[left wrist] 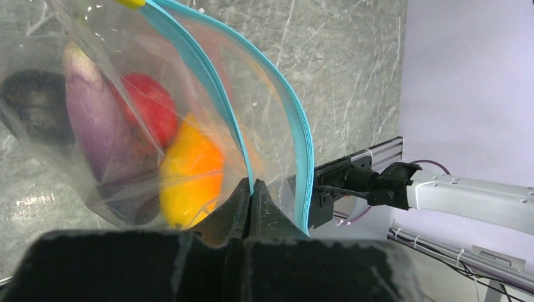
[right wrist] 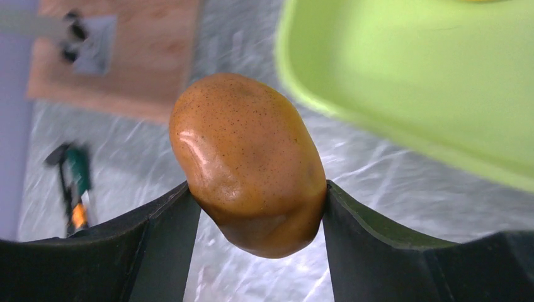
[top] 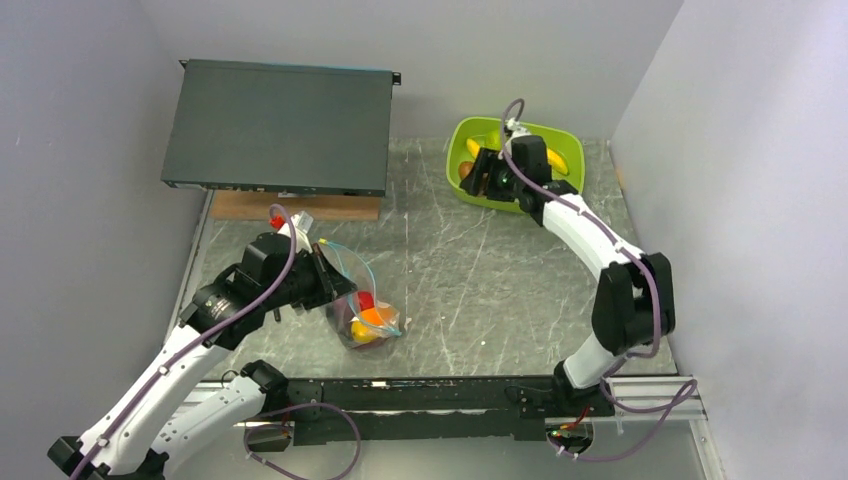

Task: Place the food in the zip-top bag and seal the zipper
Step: Pick up the fake fruit from the bin, then place the fake fruit in the zipper food storage bag.

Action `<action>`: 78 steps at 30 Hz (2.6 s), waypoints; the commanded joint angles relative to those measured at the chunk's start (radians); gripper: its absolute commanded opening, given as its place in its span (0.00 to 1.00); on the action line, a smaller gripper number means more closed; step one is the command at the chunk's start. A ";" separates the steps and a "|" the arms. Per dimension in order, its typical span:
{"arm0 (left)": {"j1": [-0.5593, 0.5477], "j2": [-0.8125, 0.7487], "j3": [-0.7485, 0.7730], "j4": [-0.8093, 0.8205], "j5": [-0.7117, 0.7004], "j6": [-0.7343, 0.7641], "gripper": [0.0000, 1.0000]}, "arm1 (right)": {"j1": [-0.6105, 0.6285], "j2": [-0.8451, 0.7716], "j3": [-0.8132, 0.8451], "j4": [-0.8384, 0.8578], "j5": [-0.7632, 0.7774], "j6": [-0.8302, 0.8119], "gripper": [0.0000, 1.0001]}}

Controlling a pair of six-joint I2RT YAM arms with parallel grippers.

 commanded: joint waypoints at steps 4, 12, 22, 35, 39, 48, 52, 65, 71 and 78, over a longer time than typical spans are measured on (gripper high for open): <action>0.002 -0.012 0.094 -0.002 0.000 0.028 0.00 | 0.218 -0.258 -0.084 0.096 -0.128 -0.060 0.00; 0.002 -0.017 0.071 0.014 -0.006 0.023 0.00 | 0.423 -0.440 -0.140 0.204 -0.249 -0.081 0.05; 0.002 -0.004 0.062 0.020 -0.006 0.021 0.00 | 0.644 -0.400 -0.078 0.204 -0.225 -0.112 0.19; 0.003 -0.023 0.012 0.060 0.007 -0.004 0.00 | 0.768 -0.345 -0.115 0.152 -0.032 -0.067 0.34; 0.003 -0.014 0.023 0.048 0.003 0.004 0.00 | 0.771 -0.326 -0.134 0.200 -0.074 0.038 0.37; 0.002 -0.021 0.024 0.046 -0.001 0.006 0.00 | 0.793 -0.313 -0.219 0.343 -0.112 0.240 0.36; 0.002 -0.018 0.024 0.050 0.004 0.005 0.00 | 0.802 -0.297 -0.232 0.337 -0.095 0.276 0.35; 0.003 -0.056 0.009 0.023 -0.016 -0.003 0.00 | 0.817 -0.279 -0.171 0.046 0.190 0.061 0.37; 0.002 -0.051 0.007 0.025 -0.017 -0.001 0.00 | 0.854 -0.277 -0.137 0.025 0.209 -0.023 0.68; 0.002 -0.047 0.004 0.026 -0.014 -0.001 0.00 | 0.864 -0.280 -0.092 0.039 0.140 -0.018 1.00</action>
